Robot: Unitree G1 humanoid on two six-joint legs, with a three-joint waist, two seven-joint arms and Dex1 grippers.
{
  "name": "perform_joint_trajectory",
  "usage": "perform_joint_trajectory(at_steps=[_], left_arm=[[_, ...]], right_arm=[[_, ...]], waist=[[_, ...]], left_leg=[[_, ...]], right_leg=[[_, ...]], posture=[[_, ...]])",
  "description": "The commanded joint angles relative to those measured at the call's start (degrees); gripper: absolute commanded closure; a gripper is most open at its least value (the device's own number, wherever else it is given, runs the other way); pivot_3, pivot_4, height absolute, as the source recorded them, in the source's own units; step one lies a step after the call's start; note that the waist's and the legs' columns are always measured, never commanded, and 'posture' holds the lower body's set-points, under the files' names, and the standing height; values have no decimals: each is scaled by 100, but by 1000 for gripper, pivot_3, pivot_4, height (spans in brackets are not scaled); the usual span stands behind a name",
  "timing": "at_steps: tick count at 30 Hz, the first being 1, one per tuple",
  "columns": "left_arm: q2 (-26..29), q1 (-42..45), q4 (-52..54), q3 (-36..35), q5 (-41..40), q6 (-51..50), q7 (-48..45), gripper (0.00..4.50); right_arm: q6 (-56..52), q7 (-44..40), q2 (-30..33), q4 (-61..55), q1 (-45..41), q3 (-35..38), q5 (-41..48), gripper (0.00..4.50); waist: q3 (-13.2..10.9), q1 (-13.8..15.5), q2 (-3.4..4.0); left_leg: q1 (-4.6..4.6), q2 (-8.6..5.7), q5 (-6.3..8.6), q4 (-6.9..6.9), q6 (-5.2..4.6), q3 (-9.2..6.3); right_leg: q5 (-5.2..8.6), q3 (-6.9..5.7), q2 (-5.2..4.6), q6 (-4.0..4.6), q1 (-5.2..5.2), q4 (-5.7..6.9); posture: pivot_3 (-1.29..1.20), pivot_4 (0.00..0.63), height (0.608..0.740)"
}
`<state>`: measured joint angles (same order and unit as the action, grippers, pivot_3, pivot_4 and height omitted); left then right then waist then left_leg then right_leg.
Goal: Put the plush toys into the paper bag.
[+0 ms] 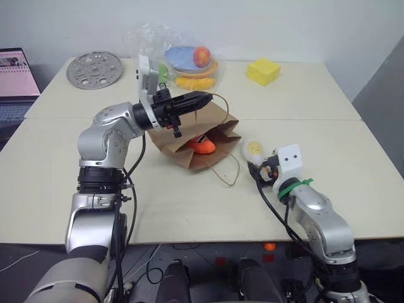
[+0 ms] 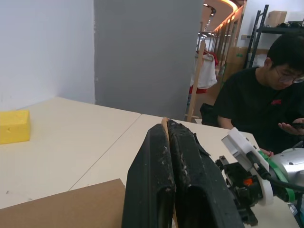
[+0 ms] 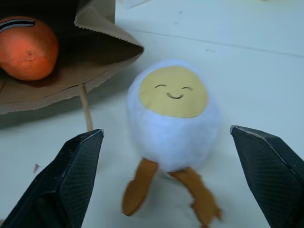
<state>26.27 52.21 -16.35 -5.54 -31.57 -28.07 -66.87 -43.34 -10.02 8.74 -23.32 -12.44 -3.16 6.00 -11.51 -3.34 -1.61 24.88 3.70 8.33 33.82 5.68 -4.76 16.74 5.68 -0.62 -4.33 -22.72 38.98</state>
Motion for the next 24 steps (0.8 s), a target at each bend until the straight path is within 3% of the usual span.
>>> perform_joint_trajectory(at_steps=[1,4,7,17,18,24], left_arm=[[28,155,78,-38,-42,110,-37,4500],[25,151,88,-35,-40,112,-29,4500],[45,128,140,-44,-61,76,-19,4500],[66,92,181,-50,-60,67,-3,4500],[60,98,162,-45,-54,81,-10,4500],[41,118,111,-30,-34,118,-25,4500]], right_arm=[[164,74,-54,167,-160,56,-6,28],[435,132,-73,617,-246,88,-99,28],[657,100,-55,781,-277,258,2,665],[1009,-306,179,589,-166,314,161,4273],[1053,-508,335,521,-145,327,222,4456],[1008,-1431,1115,128,-78,325,595,4456]], waist=[[0,6,0],[0,6,0],[0,6,0],[0,4,0],[0,5,0],[0,6,0]], left_leg=[[0,0,0,-1,0,0],[0,0,0,-2,0,-1],[0,0,0,-2,0,-1],[0,0,0,-3,0,-1],[0,0,0,-3,0,0],[0,0,0,-3,0,-1]], right_leg=[[0,0,0,0,0,0],[0,-2,0,0,0,0],[0,-2,0,0,0,0],[0,-1,0,0,0,0],[0,-1,0,0,0,0],[0,-2,1,-1,0,0]], posture=[[0,150,740],[0,150,740],[0,150,740],[0,150,740],[0,150,740],[0,150,740]])
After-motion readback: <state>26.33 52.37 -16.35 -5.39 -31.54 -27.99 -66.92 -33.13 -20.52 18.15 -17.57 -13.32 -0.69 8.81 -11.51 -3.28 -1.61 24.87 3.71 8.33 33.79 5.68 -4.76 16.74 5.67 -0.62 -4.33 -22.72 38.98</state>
